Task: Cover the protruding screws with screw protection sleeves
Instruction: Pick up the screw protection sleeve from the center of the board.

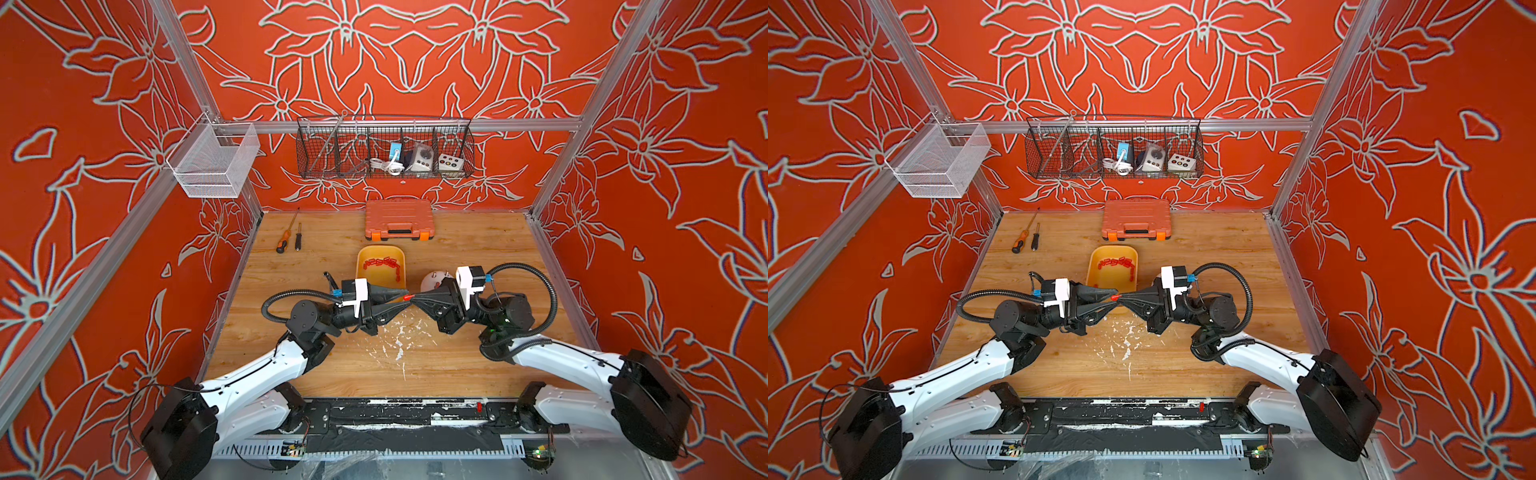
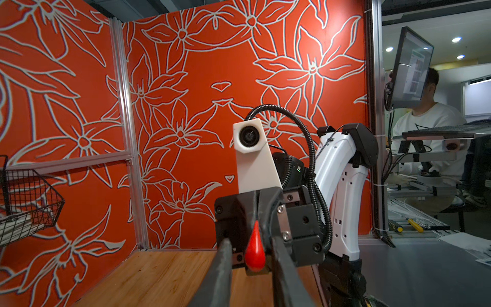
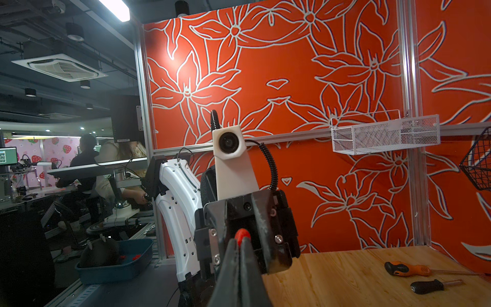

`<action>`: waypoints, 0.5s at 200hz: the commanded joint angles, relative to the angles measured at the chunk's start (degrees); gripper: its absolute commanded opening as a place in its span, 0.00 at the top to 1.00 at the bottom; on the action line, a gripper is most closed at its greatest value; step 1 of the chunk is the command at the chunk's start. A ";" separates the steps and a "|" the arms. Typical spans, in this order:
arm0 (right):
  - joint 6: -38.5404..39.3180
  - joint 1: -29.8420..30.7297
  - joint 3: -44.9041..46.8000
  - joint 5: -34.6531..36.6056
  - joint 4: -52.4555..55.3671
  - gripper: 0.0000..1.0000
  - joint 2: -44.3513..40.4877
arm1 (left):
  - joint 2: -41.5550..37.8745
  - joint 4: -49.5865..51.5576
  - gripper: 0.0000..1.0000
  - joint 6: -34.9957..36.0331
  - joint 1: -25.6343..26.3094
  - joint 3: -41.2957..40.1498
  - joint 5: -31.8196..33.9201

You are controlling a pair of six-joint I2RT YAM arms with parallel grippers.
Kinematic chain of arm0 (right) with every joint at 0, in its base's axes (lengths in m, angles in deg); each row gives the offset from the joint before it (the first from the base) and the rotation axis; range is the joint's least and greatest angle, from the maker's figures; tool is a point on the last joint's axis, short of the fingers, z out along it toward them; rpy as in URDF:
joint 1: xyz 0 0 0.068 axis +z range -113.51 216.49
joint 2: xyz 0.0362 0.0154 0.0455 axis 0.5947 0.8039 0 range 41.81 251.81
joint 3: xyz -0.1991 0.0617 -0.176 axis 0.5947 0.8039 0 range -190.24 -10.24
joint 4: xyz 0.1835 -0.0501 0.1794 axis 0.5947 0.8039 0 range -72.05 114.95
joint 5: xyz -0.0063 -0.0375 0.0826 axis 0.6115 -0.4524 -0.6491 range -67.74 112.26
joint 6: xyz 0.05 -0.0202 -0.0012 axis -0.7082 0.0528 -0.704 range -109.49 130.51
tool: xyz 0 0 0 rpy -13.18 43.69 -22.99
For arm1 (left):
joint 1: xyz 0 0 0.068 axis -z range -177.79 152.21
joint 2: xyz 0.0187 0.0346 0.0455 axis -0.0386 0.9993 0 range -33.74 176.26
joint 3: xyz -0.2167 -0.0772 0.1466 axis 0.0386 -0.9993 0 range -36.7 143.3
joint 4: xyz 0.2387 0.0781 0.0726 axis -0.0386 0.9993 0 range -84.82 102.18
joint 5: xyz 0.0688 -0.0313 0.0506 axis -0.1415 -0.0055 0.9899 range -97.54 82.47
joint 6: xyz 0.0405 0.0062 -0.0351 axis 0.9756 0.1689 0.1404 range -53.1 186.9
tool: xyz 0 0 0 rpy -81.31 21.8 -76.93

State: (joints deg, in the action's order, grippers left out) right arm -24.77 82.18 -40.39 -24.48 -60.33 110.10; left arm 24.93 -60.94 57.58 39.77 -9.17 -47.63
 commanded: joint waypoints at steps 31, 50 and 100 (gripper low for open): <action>0.30 0.32 -1.25 0.29 -2.49 1.00 -0.62 | -1.38 -0.25 0.91 1.15 0.40 0.88 -0.07; 0.38 0.30 -1.18 0.22 -2.49 1.00 -0.55 | -1.49 0.02 0.93 1.32 0.41 0.66 0.12; 1.16 0.22 -1.33 -0.99 -1.06 1.00 0.06 | -5.31 5.19 1.00 2.53 0.41 1.20 0.23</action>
State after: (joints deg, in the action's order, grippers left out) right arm -24.36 82.32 -40.39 -23.37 -60.96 110.06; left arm 21.83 -57.08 59.00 40.14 -9.17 -47.96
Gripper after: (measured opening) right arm 0.041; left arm 0.047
